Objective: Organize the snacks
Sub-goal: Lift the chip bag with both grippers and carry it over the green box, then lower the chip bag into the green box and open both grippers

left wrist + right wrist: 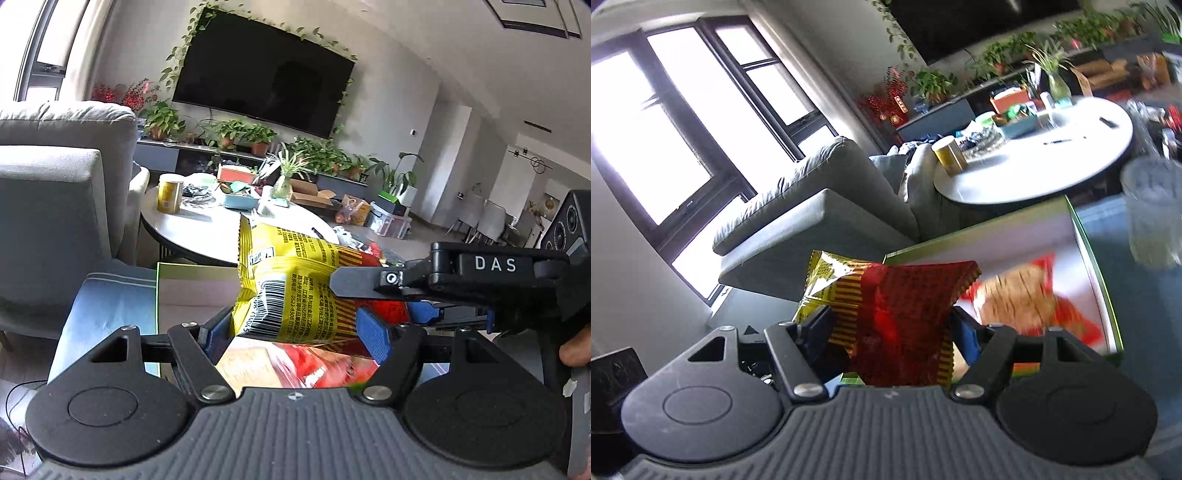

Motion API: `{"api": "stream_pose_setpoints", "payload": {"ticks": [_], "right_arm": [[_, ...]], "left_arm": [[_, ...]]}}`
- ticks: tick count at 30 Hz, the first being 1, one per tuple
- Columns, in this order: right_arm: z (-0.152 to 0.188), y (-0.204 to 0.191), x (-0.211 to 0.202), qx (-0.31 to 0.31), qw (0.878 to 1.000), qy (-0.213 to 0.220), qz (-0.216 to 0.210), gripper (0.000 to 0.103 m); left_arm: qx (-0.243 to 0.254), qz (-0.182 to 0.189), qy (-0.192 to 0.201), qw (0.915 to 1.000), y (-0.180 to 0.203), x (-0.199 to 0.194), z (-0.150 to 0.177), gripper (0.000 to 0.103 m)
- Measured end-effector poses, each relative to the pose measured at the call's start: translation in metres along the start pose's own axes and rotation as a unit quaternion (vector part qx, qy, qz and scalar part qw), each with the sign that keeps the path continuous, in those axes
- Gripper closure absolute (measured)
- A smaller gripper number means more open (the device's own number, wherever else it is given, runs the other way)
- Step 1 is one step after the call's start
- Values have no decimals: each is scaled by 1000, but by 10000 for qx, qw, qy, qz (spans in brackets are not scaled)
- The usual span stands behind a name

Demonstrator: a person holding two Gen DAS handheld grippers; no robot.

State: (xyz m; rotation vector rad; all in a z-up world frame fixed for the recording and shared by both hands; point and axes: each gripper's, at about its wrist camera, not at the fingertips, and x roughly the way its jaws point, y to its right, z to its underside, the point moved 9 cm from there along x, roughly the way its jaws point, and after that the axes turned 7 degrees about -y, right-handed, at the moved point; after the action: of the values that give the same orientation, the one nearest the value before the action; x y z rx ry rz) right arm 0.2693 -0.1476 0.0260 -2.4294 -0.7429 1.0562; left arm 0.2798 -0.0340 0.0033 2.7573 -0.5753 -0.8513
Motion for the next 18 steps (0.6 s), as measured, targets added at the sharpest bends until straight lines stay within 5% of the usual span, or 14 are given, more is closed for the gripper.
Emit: {"api": "stream_pose_setpoints", "payload": {"ticks": [18], "right_arm": [[-32,44,101,-157,9976,-494,455,25]], "left_arm": [[-466,-377,-552,9967,-70,93,-8,30]]}}
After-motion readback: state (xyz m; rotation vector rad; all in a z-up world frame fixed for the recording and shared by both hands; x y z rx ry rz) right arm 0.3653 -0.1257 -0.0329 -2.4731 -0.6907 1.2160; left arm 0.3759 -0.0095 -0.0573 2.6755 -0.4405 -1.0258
